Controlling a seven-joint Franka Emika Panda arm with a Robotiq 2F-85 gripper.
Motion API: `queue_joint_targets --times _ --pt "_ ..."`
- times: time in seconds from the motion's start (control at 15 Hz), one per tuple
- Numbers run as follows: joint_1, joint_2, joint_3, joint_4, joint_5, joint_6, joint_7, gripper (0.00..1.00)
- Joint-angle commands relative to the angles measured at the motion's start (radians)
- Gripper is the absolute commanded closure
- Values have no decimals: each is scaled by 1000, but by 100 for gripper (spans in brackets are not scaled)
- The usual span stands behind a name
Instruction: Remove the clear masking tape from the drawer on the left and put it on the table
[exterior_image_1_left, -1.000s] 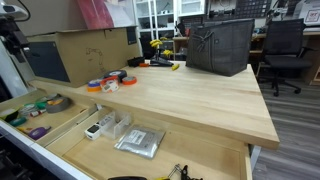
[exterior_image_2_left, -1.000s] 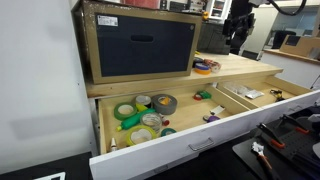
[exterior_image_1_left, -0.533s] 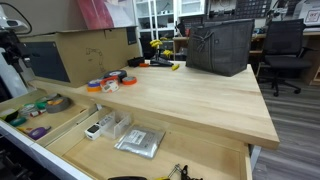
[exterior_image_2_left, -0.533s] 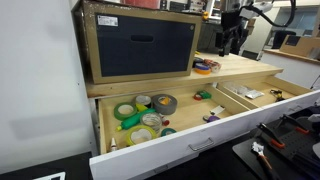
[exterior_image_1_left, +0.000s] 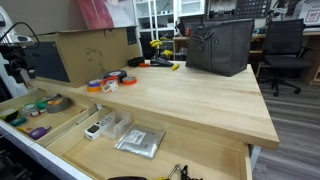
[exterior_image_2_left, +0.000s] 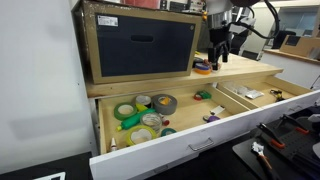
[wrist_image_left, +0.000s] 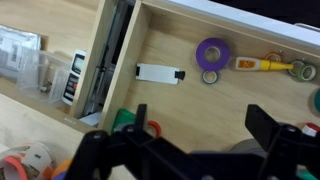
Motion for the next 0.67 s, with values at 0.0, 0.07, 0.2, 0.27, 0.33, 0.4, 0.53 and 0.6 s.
queue_joint_targets --times 0.0,0.07,0.2,0.27,0.33,0.4,0.53,0.6 --pt "32 79 -10 80 -1 4 -87 0" --pt "36 88 -12 91 -11 -3 -120 0" --pt "42 69 -18 62 1 1 -101 0" --pt "43 78 -18 73 1 1 -124 0" --pt "43 83 -19 79 1 1 -135 0" --pt "43 84 -19 82 1 1 -140 0" --pt "42 84 -19 83 1 1 -148 0" --pt "43 84 -19 83 1 1 -148 0"
